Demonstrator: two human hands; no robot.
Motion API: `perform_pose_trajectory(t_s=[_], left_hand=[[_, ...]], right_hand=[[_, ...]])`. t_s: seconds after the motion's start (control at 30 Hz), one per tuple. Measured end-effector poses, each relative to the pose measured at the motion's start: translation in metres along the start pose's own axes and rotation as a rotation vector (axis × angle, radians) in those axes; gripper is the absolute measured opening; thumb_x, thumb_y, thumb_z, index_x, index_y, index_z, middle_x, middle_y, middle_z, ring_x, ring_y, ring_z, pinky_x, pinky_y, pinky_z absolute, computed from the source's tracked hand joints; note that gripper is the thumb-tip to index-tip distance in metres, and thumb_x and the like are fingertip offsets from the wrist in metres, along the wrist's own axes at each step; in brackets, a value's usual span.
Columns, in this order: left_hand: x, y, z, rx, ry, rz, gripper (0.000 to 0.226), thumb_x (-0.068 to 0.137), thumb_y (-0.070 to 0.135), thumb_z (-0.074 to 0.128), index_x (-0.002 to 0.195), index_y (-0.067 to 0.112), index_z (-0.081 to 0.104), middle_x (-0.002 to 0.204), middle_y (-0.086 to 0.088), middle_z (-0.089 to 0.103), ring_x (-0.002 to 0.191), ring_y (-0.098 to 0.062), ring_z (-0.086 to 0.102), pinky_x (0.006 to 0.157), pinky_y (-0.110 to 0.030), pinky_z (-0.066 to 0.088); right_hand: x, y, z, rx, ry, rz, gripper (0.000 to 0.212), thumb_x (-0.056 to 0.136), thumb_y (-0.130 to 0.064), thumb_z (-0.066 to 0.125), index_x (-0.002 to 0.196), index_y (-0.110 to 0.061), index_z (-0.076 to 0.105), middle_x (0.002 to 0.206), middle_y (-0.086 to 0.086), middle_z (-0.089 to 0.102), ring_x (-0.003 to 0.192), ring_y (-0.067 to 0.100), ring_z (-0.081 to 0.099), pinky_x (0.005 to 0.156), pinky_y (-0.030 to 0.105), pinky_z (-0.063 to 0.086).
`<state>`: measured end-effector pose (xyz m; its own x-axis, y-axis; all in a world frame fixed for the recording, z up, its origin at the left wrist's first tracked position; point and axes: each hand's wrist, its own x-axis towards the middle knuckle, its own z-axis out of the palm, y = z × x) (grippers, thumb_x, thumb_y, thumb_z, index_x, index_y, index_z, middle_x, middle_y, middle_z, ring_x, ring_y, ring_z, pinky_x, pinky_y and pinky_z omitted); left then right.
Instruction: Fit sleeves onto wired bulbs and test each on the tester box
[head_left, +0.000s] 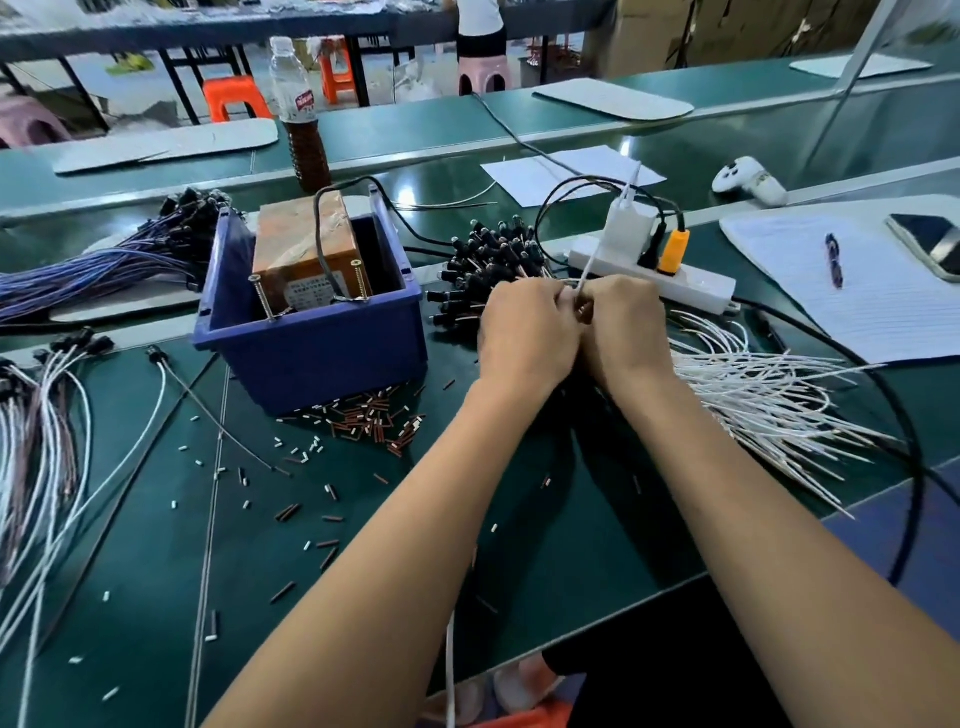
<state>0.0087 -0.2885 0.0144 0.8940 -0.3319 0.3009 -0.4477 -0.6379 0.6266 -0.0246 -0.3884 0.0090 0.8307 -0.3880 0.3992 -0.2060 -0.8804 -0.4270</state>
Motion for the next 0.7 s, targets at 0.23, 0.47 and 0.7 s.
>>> perform_pose_trajectory(t_s=[0.23,0.47,0.7], left_hand=[[-0.008,0.002,-0.006,-0.034,-0.008,0.071,0.035,0.103,0.023,0.055,0.068,0.014,0.053,0.082,-0.015,0.068,0.089,-0.035,0.054,0.076,-0.043,0.044],[-0.035,-0.013,-0.089,-0.175,-0.313,0.025,0.02,0.088,0.002,0.052,0.078,0.007,0.069,0.063,-0.001,0.069,0.068,-0.027,0.068,0.059,-0.034,0.053],[-0.075,-0.092,-0.186,0.083,-0.517,-0.279,0.031,0.081,-0.015,0.053,0.069,0.01,0.067,0.052,0.004,0.066,0.051,-0.011,0.065,0.053,-0.029,0.054]], right_hand=[[-0.007,-0.012,-0.022,0.221,0.381,0.214,0.027,0.088,-0.001,0.056,0.103,-0.011,0.077,0.097,0.012,0.076,0.093,0.03,0.068,0.085,0.032,0.049],[-0.029,-0.084,-0.028,0.464,0.531,-0.105,0.015,0.084,0.0,0.059,0.092,-0.005,0.071,0.089,0.005,0.07,0.078,0.016,0.06,0.075,0.022,0.046],[-0.081,-0.184,0.02,0.635,0.209,-0.354,0.015,0.085,0.003,0.064,0.093,-0.007,0.07,0.086,0.0,0.067,0.077,0.012,0.057,0.074,0.016,0.042]])
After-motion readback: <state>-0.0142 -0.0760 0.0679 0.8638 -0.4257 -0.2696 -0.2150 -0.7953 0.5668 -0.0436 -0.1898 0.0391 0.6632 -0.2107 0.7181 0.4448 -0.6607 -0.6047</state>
